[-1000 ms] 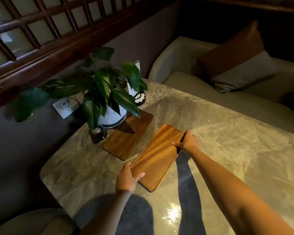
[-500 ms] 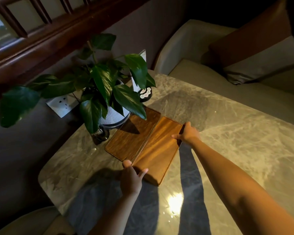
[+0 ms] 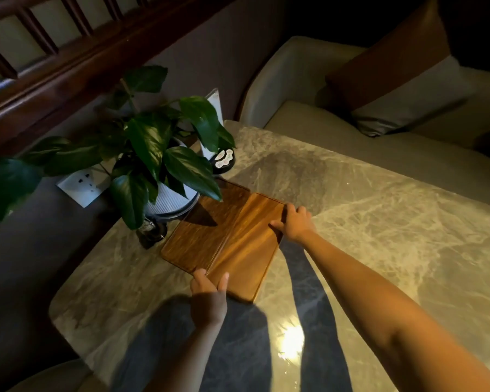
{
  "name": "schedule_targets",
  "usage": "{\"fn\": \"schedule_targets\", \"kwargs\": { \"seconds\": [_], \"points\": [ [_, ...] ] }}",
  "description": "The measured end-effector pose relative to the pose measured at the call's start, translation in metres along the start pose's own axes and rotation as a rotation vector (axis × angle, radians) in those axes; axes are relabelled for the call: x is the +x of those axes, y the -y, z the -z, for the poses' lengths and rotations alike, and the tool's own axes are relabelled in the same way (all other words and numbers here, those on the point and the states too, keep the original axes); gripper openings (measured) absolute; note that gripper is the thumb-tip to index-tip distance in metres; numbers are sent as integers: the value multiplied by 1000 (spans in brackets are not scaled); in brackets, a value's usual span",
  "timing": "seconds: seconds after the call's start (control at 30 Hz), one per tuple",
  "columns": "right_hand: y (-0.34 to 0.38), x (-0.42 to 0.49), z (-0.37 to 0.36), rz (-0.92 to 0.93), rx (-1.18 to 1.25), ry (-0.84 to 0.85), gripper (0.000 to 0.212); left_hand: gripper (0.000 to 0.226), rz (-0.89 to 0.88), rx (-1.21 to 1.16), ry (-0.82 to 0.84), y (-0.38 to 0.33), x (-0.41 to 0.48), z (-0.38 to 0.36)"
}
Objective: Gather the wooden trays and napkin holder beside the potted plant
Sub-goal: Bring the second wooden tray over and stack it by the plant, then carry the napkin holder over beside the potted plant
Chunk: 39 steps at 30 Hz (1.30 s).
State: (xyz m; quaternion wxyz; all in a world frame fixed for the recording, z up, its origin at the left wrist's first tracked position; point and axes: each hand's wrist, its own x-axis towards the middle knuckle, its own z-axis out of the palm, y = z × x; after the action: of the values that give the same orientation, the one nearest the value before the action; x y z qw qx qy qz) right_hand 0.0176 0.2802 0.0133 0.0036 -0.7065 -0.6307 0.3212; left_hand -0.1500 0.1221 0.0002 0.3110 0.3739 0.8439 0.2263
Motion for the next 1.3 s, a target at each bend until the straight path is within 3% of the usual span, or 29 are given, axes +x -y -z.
{"fn": "schedule_targets", "kwargs": {
  "seconds": [0.23, 0.4, 0.6, 0.77, 1.07, 1.3],
  "points": [
    [-22, -37, 23, 133, -145, -137, 70, 48, -153, 164, -62, -24, -21, -8],
    [-69, -72, 60, 162, -227, -272, 70, 48, -424, 245, 26, -81, -36, -36],
    [-151, -131, 121, 109, -241, -314, 76, 61, -827, 353, 112, -168, -76, -82],
    [-226, -182, 168, 15, -255, -386, 81, 73, -1020, 387, 228, -226, -133, -135],
    [-359, -238, 203, -149, -218, -468, 89, 91, -1169, 434, 430, -278, -226, -227],
    [-425, -249, 204, -210, -139, -465, 104, 102, -1159, 470, 542, -299, -264, -279]
  ]
}}
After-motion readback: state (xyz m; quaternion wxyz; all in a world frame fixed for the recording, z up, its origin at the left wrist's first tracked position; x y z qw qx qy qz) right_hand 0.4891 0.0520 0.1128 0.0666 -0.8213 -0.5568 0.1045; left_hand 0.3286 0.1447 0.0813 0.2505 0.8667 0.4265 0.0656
